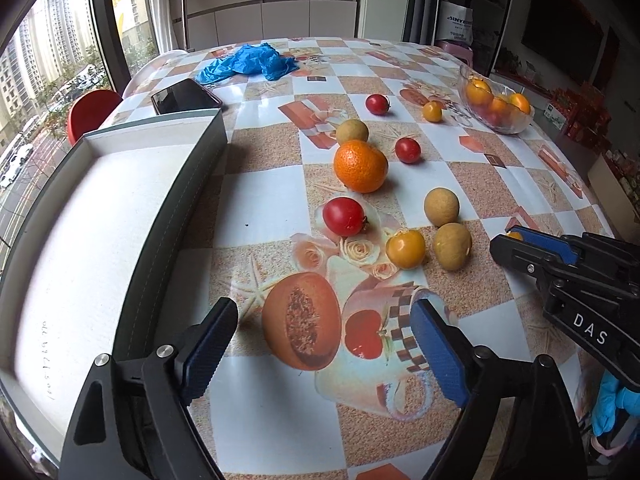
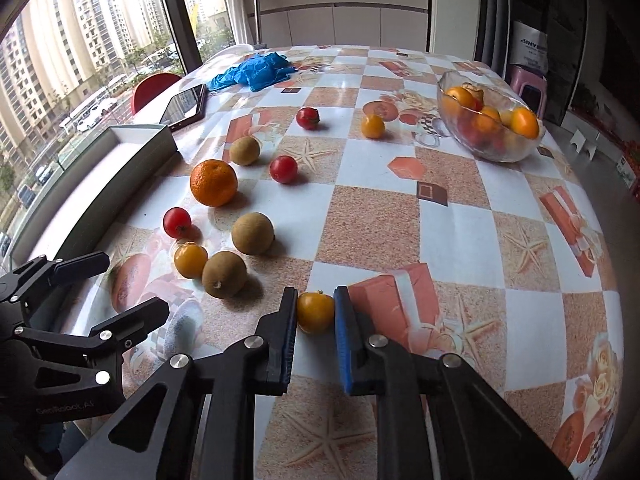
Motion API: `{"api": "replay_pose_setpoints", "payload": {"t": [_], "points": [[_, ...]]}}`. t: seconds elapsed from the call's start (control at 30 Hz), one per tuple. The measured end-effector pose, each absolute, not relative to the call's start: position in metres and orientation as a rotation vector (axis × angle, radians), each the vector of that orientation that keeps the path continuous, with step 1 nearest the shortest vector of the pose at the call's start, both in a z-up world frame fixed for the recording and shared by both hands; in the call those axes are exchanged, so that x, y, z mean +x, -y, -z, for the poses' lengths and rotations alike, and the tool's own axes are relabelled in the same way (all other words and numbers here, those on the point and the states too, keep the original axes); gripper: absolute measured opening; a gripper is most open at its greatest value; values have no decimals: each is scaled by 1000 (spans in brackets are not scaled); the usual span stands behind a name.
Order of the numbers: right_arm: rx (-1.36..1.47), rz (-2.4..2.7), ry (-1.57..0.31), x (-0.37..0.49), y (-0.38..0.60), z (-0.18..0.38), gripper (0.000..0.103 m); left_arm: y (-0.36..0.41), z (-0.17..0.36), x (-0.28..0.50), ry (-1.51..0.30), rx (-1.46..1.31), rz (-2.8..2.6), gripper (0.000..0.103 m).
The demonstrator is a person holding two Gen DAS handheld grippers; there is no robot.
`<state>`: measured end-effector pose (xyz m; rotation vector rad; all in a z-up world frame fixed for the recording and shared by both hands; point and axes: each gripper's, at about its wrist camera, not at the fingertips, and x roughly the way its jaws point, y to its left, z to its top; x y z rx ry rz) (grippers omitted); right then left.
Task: Organize fruits
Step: 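Close the left gripper on a small orange while the right gripper grasps another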
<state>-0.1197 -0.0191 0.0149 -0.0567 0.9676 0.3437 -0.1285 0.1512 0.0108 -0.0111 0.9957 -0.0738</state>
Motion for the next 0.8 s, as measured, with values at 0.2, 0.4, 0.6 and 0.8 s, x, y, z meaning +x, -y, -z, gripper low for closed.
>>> {"api": "replay_pose_setpoints", "payload": {"t": [0.2,0.4,0.6,0.8], "points": [[27,-340,-982,-130,44,-16,20,-133,-10,-116,-1001,1,112,71],[49,-337,-971,-138,53,-23,20,-119,-12,-100,-992,32,130,42],[54,-350,-967,-147,52,-31,20,-123,-17,-109,-984,-12,181,22],[51,-371,-966,-155,44,-38,20,-139,-40,-137,-936,-17,189,22]]}}
